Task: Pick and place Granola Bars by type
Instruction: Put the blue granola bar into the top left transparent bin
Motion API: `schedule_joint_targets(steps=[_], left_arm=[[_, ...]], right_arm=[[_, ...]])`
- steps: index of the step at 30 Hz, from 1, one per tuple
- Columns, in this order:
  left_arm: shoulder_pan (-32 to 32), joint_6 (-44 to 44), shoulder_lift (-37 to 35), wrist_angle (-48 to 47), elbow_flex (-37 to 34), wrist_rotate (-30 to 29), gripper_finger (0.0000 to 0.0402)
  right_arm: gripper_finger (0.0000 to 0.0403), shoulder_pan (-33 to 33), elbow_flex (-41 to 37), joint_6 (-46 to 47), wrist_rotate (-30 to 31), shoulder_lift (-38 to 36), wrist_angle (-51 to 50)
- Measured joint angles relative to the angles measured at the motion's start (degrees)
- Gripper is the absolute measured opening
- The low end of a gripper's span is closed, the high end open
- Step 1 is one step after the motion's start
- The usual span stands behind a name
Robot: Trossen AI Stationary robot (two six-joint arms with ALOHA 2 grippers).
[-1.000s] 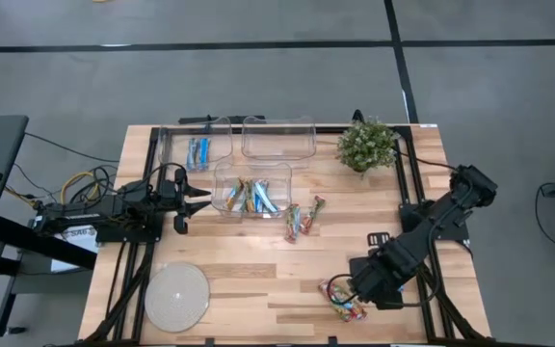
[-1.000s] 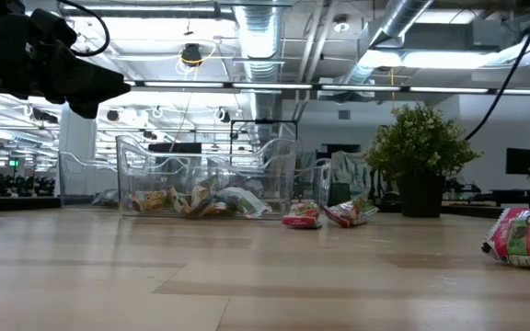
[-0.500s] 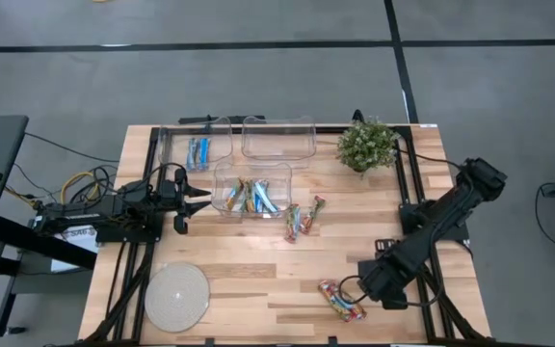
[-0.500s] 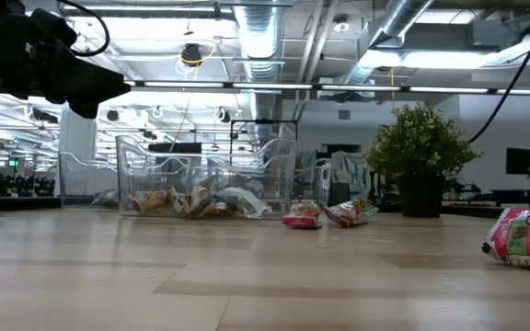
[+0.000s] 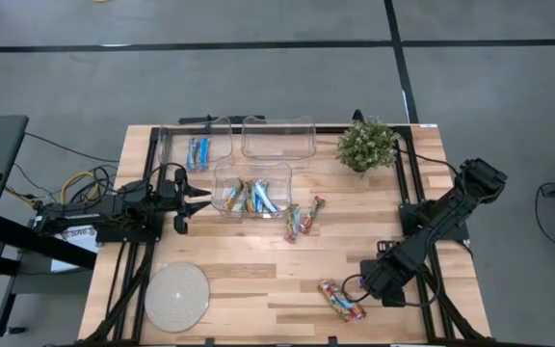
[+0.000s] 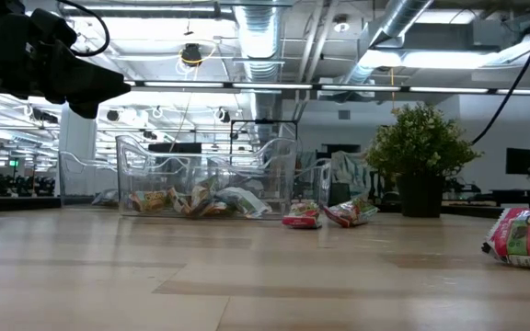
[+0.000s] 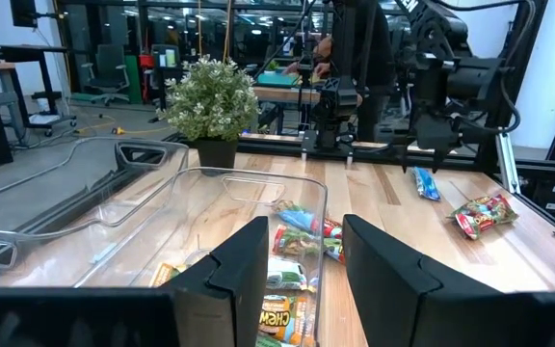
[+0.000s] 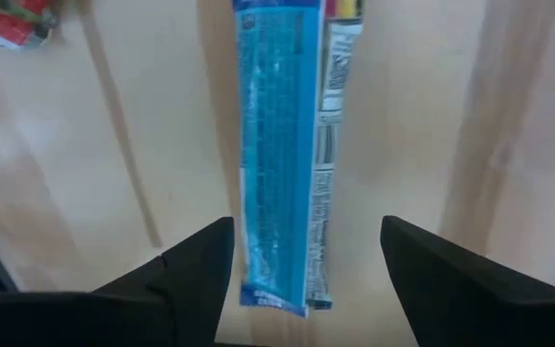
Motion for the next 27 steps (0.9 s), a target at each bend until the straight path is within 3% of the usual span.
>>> schedule_joint_targets(steps=[5, 20, 27], left_arm=[[0.0, 0.0, 0.0, 0.0, 0.0, 0.0, 0.0128], [0.0, 0.0, 0.0, 0.0, 0.0, 0.0, 0.0128], [0.0, 0.0, 0.0, 0.0, 0.0, 0.0, 0.0128]], right_arm=[[0.0255, 0.4, -1.1, 0.0, -2.6, 0.0, 3.3], [0.0252, -1.3, -1.5, 2.9, -1.9, 5.6, 7.0], [0.0193, -1.3, -1.5, 3.0, -1.1, 5.7, 6.6]])
